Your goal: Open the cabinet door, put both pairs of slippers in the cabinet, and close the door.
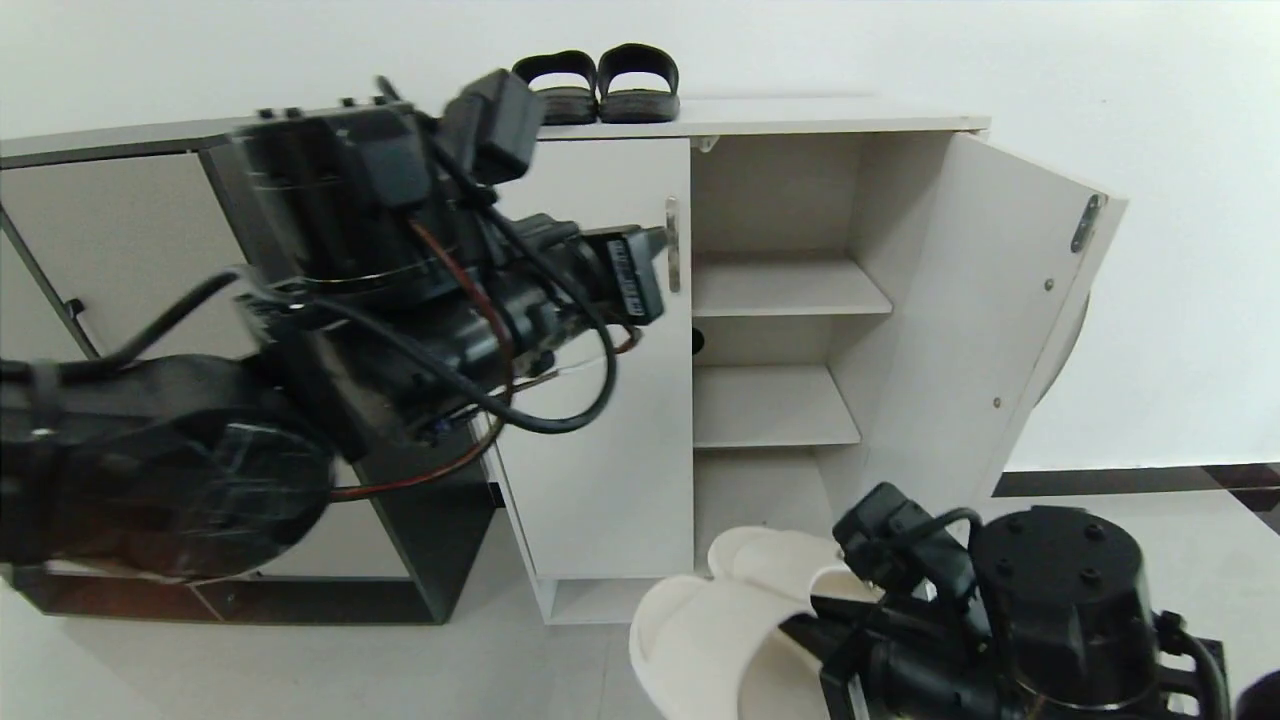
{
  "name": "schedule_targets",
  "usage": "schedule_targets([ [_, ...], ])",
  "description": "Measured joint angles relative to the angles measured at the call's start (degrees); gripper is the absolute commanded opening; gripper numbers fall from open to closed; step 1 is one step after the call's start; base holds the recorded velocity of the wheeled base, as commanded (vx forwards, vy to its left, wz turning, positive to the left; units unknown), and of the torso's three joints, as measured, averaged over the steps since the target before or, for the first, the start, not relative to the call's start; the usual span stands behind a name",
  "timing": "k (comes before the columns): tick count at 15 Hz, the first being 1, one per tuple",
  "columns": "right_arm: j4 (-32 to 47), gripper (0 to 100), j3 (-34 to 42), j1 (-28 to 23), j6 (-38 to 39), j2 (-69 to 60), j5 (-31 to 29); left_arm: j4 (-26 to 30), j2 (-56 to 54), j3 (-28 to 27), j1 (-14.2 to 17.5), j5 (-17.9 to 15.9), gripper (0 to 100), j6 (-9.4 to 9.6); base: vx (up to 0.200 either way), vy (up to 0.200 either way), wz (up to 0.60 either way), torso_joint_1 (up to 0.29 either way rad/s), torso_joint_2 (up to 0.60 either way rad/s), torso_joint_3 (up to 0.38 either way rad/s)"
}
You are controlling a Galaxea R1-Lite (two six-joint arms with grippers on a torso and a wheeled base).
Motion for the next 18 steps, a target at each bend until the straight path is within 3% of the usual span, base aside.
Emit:
schedule_targets([
  [2, -0.05, 0, -6.79, -2.26, 2.52, 5.36, -9.29, 1.4, -7.63, 9.28, 4.11, 8.29, 0, 2.13, 0.0, 0.0, 0.0, 0.0, 0.0, 0.0],
  [4, -0.22, 0, -11.45, -5.23, 3.43, 9.64, -15.01, 2.95, -16.13, 19.4, 7.56, 14.37, 0, 4.08, 0.0, 0.0, 0.0, 0.0, 0.0, 0.0],
  [8, -2.67, 0, -13.3, -7.11, 3.24, 12.98, -16.42, 9.28, -36.15, 36.24, 13.4, 26.2, 0, 6.06, 0.0, 0.0, 0.0, 0.0, 0.0, 0.0],
  [11, -3.06, 0, -12.98, -6.94, 2.69, 13.41, -16.43, 22.61, -54.47, 44.68, 23.71, 29.39, 0, 6.57, 0.0, 0.0, 0.0, 0.0, 0.0, 0.0],
  [13, -3.11, 0, -12.85, -6.31, 2.74, 13.51, -16.43, 31.34, -66.71, 49.38, 29.38, 27.94, 0, 7.05, 0.0, 0.0, 0.0, 0.0, 0.0, 0.0],
  [14, -3.12, 0, -12.65, -6.01, 2.72, 13.56, -16.43, 34.21, -71.86, 52.22, 30.96, 25.08, 0, 7.95, 0.0, 0.0, 0.0, 0.0, 0.0, 0.0],
  [15, -3.28, 0, -12.56, -5.73, 2.69, 13.6, -16.42, 36.11, -76.91, 55.13, 32.22, 20.99, 0, 9.61, 0.0, 0.0, 0.0, 0.0, 0.0, 0.0],
  [17, -3.22, 0, -12.19, -5.58, 2.69, 13.62, -16.46, 37.47, -85.29, 59.15, 34.54, 5.94, 0, 12.56, 0.0, 0.0, 0.0, 0.0, 0.0, 0.0],
  [18, -3.25, 0, -12.13, -5.47, 2.69, 13.62, -16.43, 37.72, -88.15, 60.25, 35.54, 1.43, 0, 13.57, 0.0, 0.0, 0.0, 0.0, 0.0, 0.0],
])
